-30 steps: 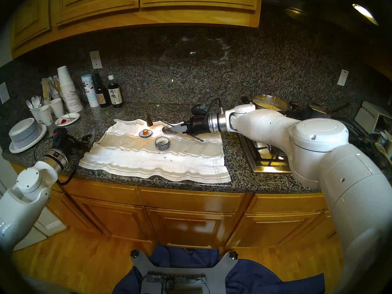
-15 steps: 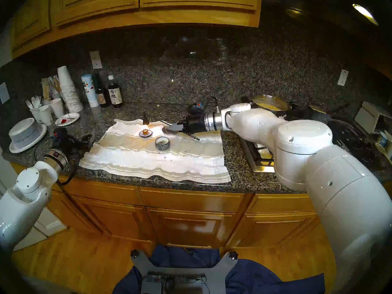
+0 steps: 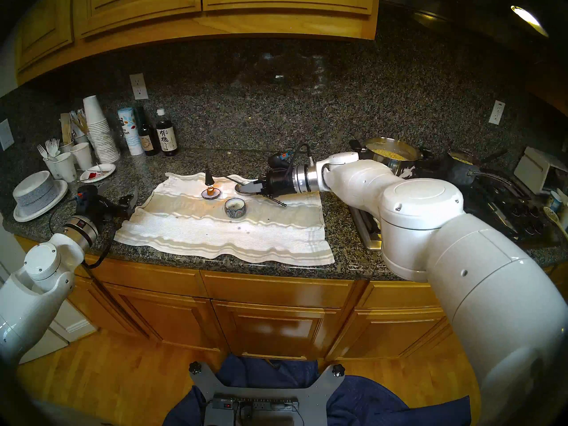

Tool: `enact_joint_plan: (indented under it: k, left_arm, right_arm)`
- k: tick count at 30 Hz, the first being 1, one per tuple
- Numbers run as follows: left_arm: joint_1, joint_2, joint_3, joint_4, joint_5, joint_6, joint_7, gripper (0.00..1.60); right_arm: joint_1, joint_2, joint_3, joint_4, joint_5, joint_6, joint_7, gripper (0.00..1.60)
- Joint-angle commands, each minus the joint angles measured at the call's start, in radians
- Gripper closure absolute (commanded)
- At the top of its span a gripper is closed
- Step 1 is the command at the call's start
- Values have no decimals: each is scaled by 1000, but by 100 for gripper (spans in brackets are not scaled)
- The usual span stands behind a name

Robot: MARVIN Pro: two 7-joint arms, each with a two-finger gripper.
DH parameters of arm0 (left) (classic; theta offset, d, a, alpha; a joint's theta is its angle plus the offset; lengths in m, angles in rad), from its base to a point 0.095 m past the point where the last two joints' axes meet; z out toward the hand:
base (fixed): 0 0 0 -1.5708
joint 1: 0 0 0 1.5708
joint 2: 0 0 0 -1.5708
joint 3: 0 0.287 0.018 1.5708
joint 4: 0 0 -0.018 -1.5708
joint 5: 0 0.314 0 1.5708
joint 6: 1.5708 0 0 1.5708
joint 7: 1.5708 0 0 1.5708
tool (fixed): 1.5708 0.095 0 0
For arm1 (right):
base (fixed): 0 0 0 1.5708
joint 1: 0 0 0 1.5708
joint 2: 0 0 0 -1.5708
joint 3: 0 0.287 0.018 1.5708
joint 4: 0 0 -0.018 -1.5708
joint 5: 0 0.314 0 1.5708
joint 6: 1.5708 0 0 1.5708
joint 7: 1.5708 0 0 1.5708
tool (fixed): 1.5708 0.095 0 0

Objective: Put out candle flame

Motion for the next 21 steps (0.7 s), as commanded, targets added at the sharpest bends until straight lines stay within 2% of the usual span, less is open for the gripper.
enact_joint_plan:
  k: [1,21]
  left_arm:
    - [-20,7,-23,-16,2,-12,2,0]
    - [-20,7,-22,-16,1,-12,2,0]
  right_arm:
    - [25,-21,9,34,6,6,17,160]
    - [14,-37,7,73,-1,28,27,160]
